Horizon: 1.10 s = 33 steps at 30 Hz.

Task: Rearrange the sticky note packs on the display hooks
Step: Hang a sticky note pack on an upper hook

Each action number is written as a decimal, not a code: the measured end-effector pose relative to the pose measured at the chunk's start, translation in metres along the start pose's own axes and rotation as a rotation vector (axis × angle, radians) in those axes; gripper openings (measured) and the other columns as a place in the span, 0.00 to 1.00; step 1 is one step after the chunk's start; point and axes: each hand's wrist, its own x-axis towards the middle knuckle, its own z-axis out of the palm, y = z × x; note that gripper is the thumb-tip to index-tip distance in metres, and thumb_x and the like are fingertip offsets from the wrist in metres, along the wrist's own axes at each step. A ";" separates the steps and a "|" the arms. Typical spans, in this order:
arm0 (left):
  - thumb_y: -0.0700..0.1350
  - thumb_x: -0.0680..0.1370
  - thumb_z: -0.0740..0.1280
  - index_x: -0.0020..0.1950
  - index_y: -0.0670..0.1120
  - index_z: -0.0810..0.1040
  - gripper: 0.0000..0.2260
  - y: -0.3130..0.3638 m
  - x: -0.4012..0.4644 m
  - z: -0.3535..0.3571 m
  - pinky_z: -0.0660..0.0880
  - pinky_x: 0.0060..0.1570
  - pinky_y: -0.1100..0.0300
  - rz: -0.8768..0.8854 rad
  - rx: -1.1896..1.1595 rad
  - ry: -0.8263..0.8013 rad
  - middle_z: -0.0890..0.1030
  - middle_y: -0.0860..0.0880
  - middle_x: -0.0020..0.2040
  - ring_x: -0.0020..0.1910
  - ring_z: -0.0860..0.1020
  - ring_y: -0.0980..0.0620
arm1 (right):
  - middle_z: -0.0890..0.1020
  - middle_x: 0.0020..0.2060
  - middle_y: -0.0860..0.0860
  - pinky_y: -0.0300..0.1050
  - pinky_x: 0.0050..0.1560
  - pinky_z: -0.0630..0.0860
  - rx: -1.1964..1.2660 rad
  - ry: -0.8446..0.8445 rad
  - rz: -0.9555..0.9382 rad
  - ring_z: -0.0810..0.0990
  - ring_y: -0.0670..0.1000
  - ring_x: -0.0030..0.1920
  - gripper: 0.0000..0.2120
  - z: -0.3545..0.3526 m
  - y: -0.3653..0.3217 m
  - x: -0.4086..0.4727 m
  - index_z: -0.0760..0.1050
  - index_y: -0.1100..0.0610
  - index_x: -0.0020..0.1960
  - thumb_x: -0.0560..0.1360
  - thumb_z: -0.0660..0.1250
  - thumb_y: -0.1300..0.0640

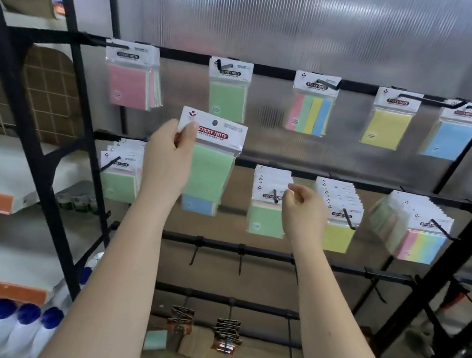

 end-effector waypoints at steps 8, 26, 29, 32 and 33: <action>0.48 0.81 0.61 0.39 0.38 0.69 0.16 0.006 0.056 -0.005 0.58 0.32 0.60 0.118 -0.146 0.014 0.65 0.48 0.32 0.32 0.61 0.53 | 0.82 0.52 0.53 0.19 0.30 0.64 -0.025 0.045 0.020 0.80 0.50 0.45 0.15 0.028 -0.009 -0.003 0.76 0.57 0.63 0.78 0.59 0.59; 0.45 0.79 0.62 0.32 0.46 0.63 0.17 0.001 0.112 0.026 0.57 0.26 0.67 0.131 -0.183 -0.018 0.62 0.53 0.27 0.24 0.60 0.59 | 0.79 0.58 0.50 0.32 0.38 0.64 -0.052 0.027 0.058 0.71 0.42 0.46 0.15 0.043 -0.006 0.003 0.76 0.55 0.62 0.78 0.59 0.59; 0.45 0.79 0.62 0.31 0.46 0.61 0.17 -0.006 0.111 0.030 0.55 0.26 0.65 0.142 -0.171 -0.014 0.61 0.54 0.26 0.24 0.59 0.59 | 0.80 0.58 0.50 0.32 0.40 0.65 -0.051 0.037 0.046 0.71 0.41 0.47 0.15 0.043 -0.007 0.004 0.76 0.55 0.62 0.78 0.59 0.59; 0.47 0.79 0.62 0.33 0.44 0.63 0.16 -0.013 0.111 0.034 0.53 0.27 0.64 0.134 -0.206 -0.018 0.61 0.53 0.26 0.25 0.58 0.58 | 0.80 0.57 0.49 0.26 0.35 0.64 -0.066 0.049 0.042 0.72 0.40 0.43 0.15 0.043 -0.006 0.005 0.76 0.55 0.62 0.78 0.59 0.59; 0.47 0.79 0.62 0.33 0.44 0.64 0.16 -0.015 0.112 0.036 0.54 0.27 0.63 0.127 -0.218 -0.020 0.61 0.53 0.26 0.26 0.58 0.58 | 0.80 0.57 0.48 0.24 0.33 0.65 -0.070 0.055 0.041 0.72 0.38 0.41 0.15 0.043 -0.005 0.005 0.76 0.55 0.62 0.78 0.59 0.59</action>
